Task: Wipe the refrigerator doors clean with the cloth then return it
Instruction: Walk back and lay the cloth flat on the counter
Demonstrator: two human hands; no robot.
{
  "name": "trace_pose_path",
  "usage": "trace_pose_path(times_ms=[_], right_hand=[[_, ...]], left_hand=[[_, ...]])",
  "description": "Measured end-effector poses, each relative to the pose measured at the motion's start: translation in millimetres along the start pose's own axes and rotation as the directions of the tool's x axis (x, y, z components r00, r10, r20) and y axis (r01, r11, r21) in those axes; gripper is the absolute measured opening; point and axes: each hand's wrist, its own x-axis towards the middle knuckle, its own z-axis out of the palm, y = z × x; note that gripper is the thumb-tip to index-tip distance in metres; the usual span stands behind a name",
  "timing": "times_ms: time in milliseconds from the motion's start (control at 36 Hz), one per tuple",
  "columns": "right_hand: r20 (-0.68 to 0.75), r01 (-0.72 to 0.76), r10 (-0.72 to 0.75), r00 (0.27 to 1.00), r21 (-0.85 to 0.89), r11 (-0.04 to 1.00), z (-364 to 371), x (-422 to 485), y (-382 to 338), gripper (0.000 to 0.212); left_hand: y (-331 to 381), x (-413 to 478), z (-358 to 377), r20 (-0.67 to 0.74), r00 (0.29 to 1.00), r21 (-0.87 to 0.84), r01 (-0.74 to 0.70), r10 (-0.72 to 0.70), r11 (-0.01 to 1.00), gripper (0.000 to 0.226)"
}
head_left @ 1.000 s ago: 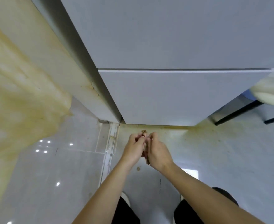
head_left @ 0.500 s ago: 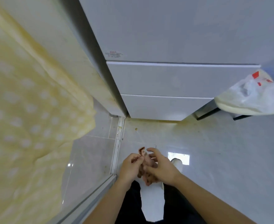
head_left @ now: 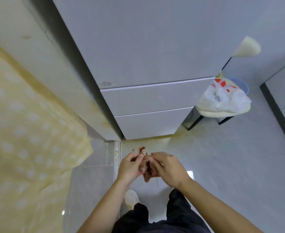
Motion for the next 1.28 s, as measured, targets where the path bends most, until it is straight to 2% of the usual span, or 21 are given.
trace_pose_path(times_ms=[56,167,306,361,444,556,694,861,1028,1111,1194,1278], right_hand=[[-0.071,-0.009,0.009,0.997,0.011,1.000,-1.2,-8.5,-6.8,0.029],[-0.247,-0.116,0.119,0.962,0.025,0.993,-2.9,-26.1,-15.1,0.028],[-0.433,-0.268,0.320,0.842,0.179,0.947,-12.9,-52.8,-15.9,0.020],[-0.508,-0.265,0.343,0.791,0.221,0.939,-22.0,-62.9,-14.2,0.020],[-0.575,-0.295,0.355,0.737,0.198,0.935,-44.2,-74.9,-3.8,0.022],[-0.559,-0.327,0.476,0.679,0.350,0.878,-78.1,-91.2,23.4,0.034],[-0.578,-0.305,0.594,0.560,0.522,0.796,-128.9,-117.2,62.5,0.035],[-0.544,-0.319,0.643,0.538,0.575,0.753,-183.4,-148.1,121.7,0.036],[-0.545,-0.304,0.694,0.470,0.638,0.707,-227.8,-171.2,171.5,0.040],[-0.503,-0.227,0.742,0.443,0.738,0.636,-246.9,-181.7,192.7,0.039],[-0.479,-0.241,0.771,0.420,0.760,0.604,-263.6,-191.2,216.9,0.033],[-0.411,-0.222,0.820,0.398,0.824,0.521,-279.3,-193.8,238.6,0.034]], left_hand=[[7.0,-1.2,0.5,0.025,0.999,0.074,-0.047,0.046,0.996,0.021],[22.1,-3.8,7.1,0.111,0.987,0.188,-0.135,0.115,0.973,0.023],[43.2,-3.9,27.0,0.242,0.957,0.318,-0.231,0.157,0.920,0.019],[51.4,-4.6,37.2,0.287,0.942,0.327,-0.266,0.173,0.907,0.015],[63.4,-4.8,55.3,0.320,0.927,0.351,-0.309,0.197,0.884,0.015],[80.7,-5.3,88.3,0.297,0.929,0.316,-0.315,0.221,0.895,0.021],[111.7,-9.4,144.2,0.291,0.917,0.268,-0.350,0.271,0.897,0.022],[144.7,-14.5,221.5,0.339,0.899,0.237,-0.367,0.278,0.899,0.024],[159.8,-15.6,302.2,0.358,0.895,0.232,-0.363,0.268,0.903,0.024],[168.6,-15.8,338.0,0.366,0.893,0.232,-0.361,0.263,0.903,0.024],[176.5,-14.2,367.5,0.390,0.884,0.266,-0.376,0.258,0.888,0.023],[182.9,-6.3,395.0,0.400,0.884,0.296,-0.375,0.242,0.879,0.022]])
